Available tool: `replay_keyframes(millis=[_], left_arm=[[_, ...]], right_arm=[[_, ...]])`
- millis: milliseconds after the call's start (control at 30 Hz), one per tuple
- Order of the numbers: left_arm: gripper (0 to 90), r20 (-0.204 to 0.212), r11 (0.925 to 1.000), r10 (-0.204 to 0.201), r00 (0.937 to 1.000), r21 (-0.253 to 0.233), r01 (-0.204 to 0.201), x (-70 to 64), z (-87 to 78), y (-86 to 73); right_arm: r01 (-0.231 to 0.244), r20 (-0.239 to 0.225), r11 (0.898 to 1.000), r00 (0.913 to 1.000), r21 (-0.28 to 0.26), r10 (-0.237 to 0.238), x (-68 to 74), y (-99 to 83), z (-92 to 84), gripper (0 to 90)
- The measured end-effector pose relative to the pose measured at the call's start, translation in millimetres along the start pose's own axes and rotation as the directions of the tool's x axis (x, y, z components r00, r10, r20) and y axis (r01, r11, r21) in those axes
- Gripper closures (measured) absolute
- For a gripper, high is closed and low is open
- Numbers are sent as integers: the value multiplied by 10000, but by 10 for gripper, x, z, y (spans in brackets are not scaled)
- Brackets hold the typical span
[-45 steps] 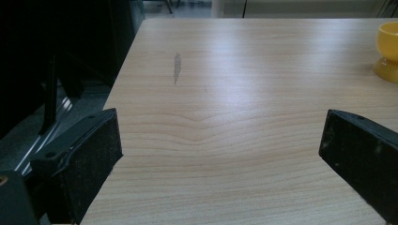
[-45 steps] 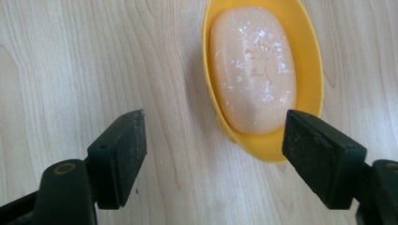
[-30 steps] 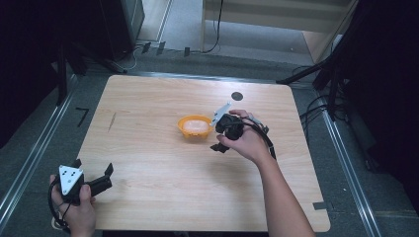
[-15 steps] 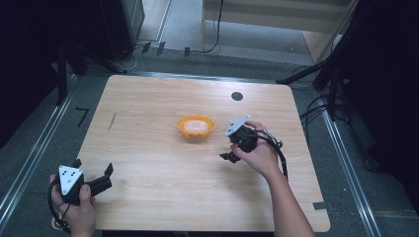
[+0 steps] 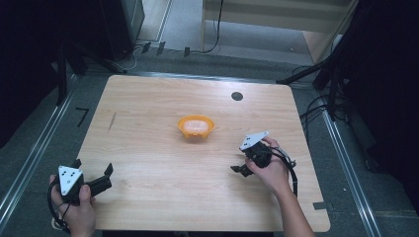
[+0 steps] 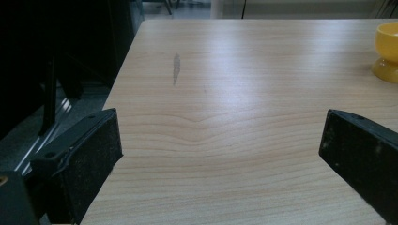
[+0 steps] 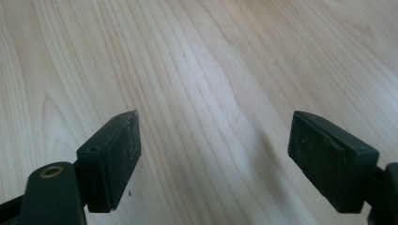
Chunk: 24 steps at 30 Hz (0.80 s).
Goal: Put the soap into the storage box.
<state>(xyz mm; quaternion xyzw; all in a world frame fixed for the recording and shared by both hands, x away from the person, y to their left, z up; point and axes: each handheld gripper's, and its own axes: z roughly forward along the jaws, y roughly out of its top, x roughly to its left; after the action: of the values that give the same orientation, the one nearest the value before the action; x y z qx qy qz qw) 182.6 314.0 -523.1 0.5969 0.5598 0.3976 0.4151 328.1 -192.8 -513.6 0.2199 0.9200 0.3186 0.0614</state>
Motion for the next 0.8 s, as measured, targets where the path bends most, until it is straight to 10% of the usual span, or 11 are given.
replay_keyframes(millis=[400,800], left_arm=[[1,23,10000,25,10000,18,-25,-2,-5,-2],[1,15,9999,152,9999,64,-152,-9,-3,0]], right_arm=[[-521,537,9939,9969,-967,575,59,-392,-257,191],[-1611,989,9632,9776,-2152,1856,116,-1016,-503,188]])
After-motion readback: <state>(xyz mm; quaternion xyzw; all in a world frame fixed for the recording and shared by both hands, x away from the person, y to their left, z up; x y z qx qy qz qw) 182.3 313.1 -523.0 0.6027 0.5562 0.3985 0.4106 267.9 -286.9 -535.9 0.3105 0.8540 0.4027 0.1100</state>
